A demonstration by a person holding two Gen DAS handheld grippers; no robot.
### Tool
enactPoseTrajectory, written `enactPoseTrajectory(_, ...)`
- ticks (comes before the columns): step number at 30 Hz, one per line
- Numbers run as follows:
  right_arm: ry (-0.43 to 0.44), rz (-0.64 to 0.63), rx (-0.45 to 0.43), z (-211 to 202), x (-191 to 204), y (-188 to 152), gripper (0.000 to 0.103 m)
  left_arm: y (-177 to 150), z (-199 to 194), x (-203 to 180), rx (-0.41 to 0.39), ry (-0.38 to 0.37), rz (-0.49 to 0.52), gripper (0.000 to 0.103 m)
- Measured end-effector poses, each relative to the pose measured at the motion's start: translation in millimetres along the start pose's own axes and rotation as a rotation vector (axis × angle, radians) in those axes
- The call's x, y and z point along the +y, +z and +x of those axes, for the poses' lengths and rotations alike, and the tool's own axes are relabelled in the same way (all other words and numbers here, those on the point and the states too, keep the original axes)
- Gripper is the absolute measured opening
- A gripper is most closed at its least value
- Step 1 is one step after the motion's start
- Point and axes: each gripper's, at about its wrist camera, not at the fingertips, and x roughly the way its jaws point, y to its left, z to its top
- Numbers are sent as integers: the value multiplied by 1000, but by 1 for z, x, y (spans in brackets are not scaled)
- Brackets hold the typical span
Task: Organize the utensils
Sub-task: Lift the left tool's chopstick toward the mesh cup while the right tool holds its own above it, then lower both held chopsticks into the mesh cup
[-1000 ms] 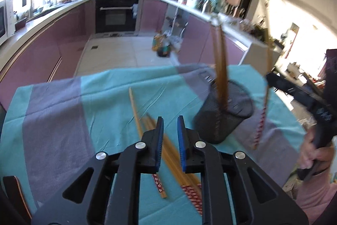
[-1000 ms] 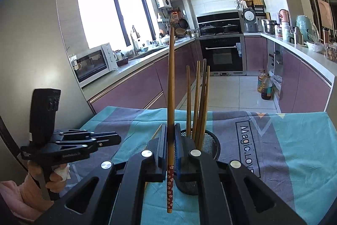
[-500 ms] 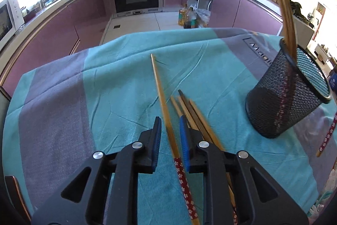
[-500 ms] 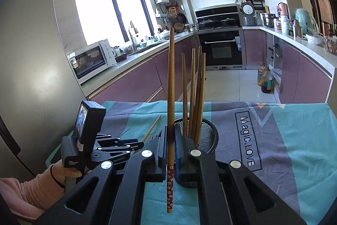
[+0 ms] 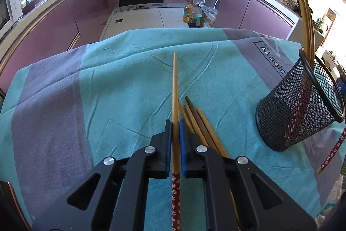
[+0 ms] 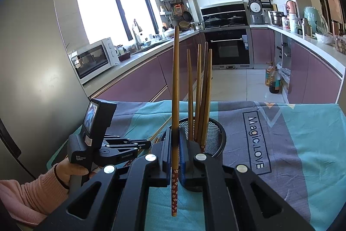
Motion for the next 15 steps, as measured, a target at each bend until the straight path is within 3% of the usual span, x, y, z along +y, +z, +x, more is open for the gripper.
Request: enactPoseTrajectory(15,-9,-3,-71,-17,-7,16,6,-5,-108,10,-180,-191,-29,7)
